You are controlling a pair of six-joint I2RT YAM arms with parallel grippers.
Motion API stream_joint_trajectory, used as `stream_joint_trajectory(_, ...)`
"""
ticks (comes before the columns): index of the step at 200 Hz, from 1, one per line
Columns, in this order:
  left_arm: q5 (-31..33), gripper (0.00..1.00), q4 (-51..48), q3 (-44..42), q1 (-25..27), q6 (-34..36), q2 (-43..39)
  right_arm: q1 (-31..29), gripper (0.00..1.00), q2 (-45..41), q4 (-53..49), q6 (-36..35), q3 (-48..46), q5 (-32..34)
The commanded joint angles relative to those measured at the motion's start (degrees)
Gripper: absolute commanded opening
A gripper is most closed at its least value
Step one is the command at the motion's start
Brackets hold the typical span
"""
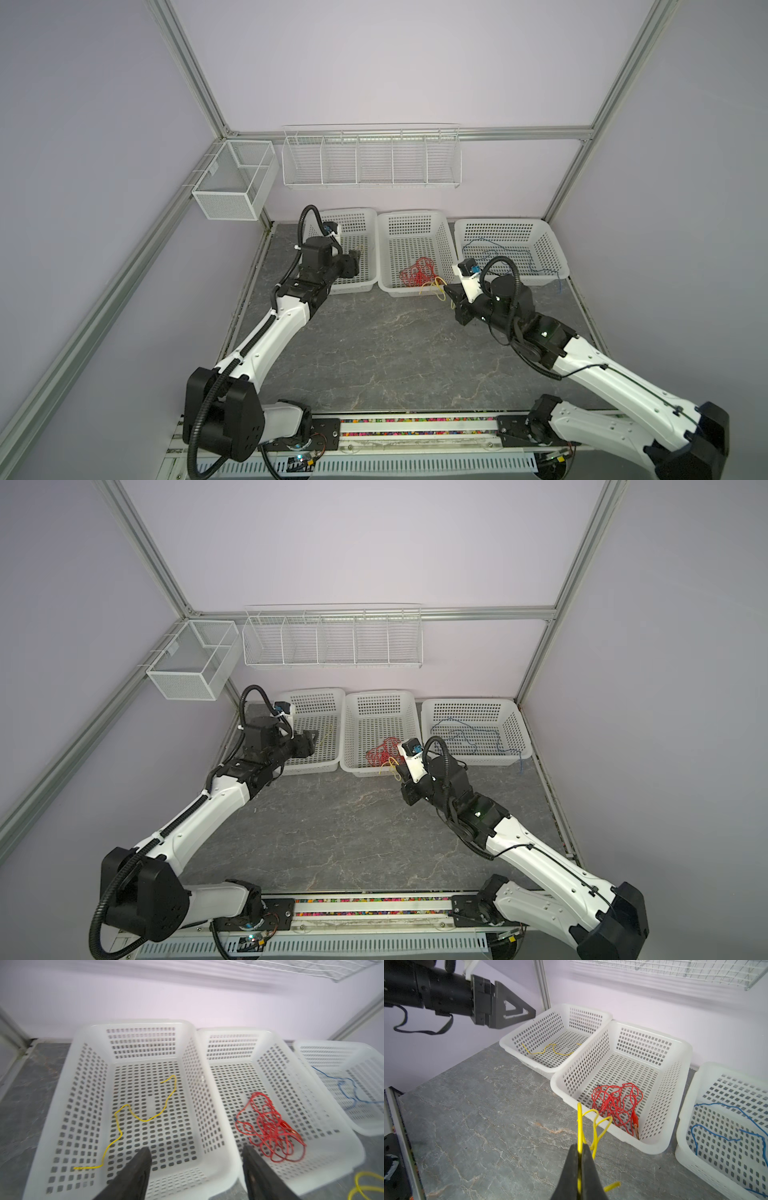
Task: Untangle the cables
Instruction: 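Bring the left gripper back and grasp the yellow wire held by the right gripper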
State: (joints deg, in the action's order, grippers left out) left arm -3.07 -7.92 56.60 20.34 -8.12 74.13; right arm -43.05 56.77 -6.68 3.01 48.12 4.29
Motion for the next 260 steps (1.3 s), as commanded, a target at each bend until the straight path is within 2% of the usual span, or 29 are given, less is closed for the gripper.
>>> stream_joint_trajectory(1, -6.3, 0.70, 2.5, -2.8, 3.0, 3.1, -2.2, 0.4, 0.06, -1.9, -0.5, -2.4, 1.9, -3.8)
stream_joint_trajectory(41, -13.7, 0.71, 9.6, -9.3, 10.4, 5.8, -7.5, 0.5, 0.07, -1.0, -2.6, -3.3, 4.0, -11.2)
stream_joint_trajectory(86, -17.6, 0.72, 18.6, -16.8, 18.1, 9.5, -11.8, 0.5, 0.07, 2.2, -2.6, -2.7, 3.5, -13.2)
stream_joint_trajectory(126, -22.0, 0.72, 23.2, -17.9, 19.6, 7.2, -11.3, 0.5, 0.07, 4.5, -1.9, -2.5, 4.0, -14.7)
stream_joint_trajectory(179, -26.2, 0.69, 31.8, -18.5, 19.6, 1.8, -6.2, 0.3, 0.07, 5.3, -1.3, -2.5, 4.7, -17.5)
stream_joint_trajectory(211, -26.9, 0.60, 31.8, -17.4, 19.7, 0.5, -3.7, 0.4, 0.07, 5.1, -1.0, -2.4, 4.8, -18.3)
stream_joint_trajectory(260, -27.7, 0.25, 32.4, -17.2, 19.7, -0.5, -3.1, 0.4, 0.07, 5.6, -0.4, -2.2, 4.9, -18.7)
